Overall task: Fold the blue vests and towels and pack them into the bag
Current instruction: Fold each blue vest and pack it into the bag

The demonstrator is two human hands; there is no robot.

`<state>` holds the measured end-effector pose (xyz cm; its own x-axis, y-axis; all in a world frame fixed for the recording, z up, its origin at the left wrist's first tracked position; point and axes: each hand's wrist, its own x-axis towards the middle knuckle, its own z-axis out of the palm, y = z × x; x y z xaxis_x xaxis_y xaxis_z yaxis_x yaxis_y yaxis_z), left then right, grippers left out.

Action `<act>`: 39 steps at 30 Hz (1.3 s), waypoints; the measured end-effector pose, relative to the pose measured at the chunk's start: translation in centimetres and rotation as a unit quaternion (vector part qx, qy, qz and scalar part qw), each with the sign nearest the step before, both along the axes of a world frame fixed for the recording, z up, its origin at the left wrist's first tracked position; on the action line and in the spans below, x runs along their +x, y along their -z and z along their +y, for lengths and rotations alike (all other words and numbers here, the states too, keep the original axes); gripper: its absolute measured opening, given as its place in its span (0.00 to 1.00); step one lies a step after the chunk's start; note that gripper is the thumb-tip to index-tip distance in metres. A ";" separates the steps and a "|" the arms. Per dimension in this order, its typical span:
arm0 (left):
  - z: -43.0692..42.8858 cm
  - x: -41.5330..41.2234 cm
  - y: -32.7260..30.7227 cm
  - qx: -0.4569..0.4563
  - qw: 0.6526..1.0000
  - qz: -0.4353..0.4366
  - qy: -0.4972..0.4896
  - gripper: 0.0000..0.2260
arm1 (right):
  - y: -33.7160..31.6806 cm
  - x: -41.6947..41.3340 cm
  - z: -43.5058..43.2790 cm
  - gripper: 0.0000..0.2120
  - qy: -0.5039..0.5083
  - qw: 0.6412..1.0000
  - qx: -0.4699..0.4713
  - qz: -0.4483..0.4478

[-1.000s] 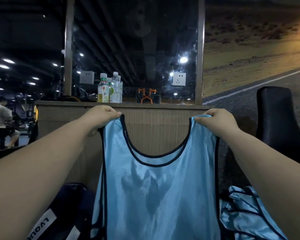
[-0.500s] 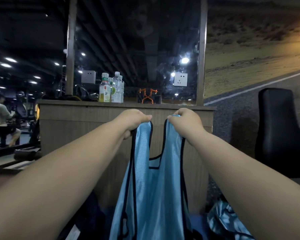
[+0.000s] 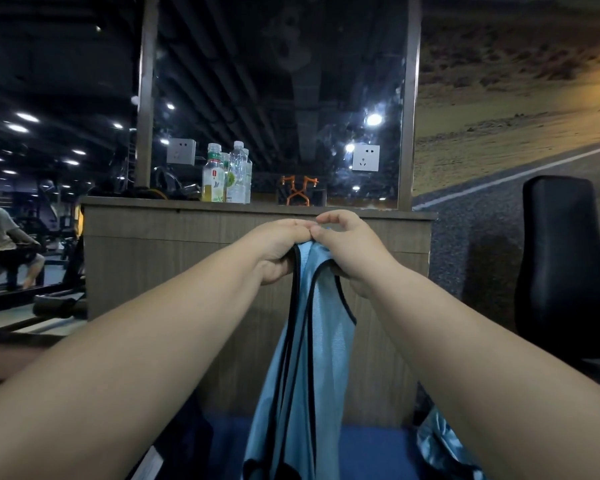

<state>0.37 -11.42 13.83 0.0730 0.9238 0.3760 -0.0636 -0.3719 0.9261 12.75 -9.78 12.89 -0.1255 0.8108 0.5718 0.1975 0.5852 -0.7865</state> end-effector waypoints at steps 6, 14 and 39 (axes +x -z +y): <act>-0.3 -1.5 0.0 -0.019 0.999 0.017 0.026 0.19 | 0.0 0.3 0.1 0.03 0.009 1.000 -0.008 -0.014; -0.9 -0.8 0.0 0.018 0.997 0.045 -0.052 0.18 | -0.2 0.3 -0.5 0.07 0.093 0.993 0.038 -0.061; -2.1 -0.7 0.0 -0.007 0.990 0.120 -0.071 0.10 | 0.3 1.5 -1.5 0.11 0.117 0.960 0.067 -0.244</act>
<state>-0.29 -13.55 13.80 0.0285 0.9360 0.3510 0.2107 -0.3488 0.9132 14.27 -11.28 12.62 -0.2282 0.7725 0.5926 0.6617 0.5695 -0.4876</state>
